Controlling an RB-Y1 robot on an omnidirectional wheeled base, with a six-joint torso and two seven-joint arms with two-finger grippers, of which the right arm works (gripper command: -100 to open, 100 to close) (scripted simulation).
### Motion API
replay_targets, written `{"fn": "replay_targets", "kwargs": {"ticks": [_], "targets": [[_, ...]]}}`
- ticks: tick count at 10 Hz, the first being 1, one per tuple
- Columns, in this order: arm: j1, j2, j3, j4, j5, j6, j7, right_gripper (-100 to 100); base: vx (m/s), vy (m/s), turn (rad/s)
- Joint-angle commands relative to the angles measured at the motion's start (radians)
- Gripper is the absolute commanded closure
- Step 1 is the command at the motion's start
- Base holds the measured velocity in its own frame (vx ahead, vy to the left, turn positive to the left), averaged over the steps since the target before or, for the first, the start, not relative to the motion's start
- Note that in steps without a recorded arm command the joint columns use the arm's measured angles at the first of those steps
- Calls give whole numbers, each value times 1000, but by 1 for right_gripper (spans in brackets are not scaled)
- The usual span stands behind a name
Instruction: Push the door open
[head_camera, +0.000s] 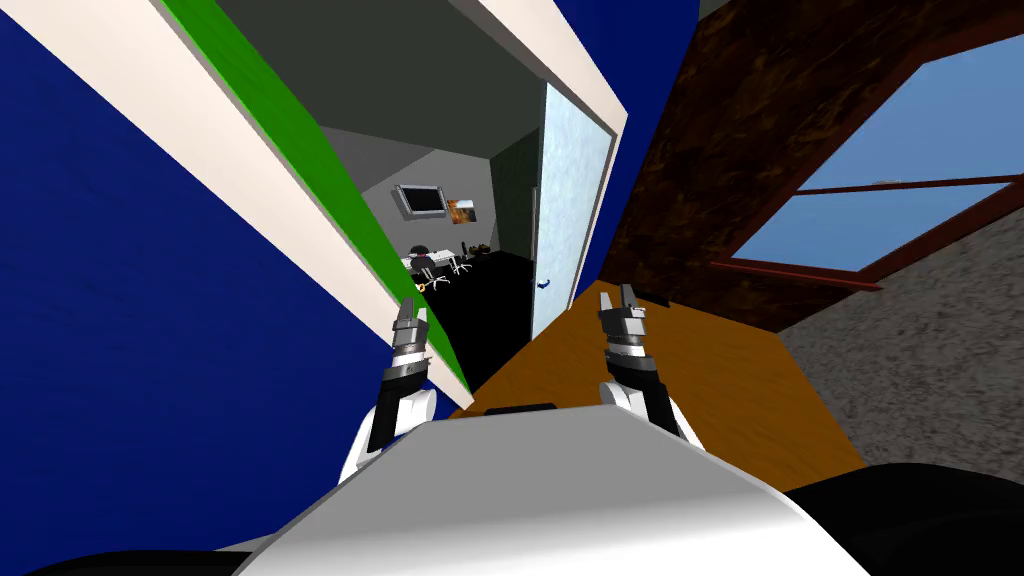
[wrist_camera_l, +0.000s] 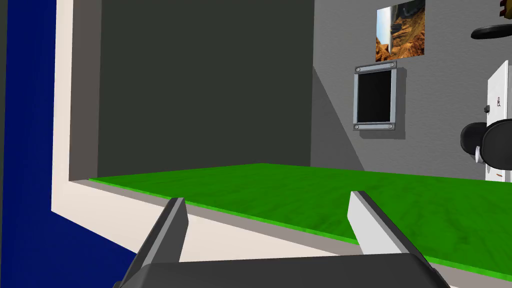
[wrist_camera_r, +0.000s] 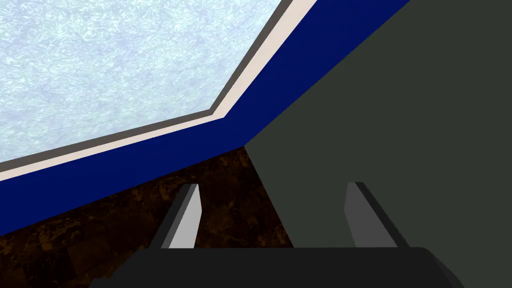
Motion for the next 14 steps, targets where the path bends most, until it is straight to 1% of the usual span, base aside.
{"fn": "replay_targets", "kwargs": {"ticks": [1, 3, 4, 5, 9, 14], "targets": [[-11, -7, 8, 34, 2, -6, 0, -100, 163, -54, 67], [-28, -16, 19, 86, 6, -15, -1, -100, 65, -114, 102], [-33, -19, 23, 102, 7, -17, -1, -100, 56, -107, 50], [-44, -24, 30, 135, 9, -23, -1, -100, 65, -114, 63], [-71, -34, 48, 219, 15, -37, -1, -100, 91, -103, 69], [-111, -45, 75, 342, 23, -58, -2, -100, 75, -97, 77]]}}
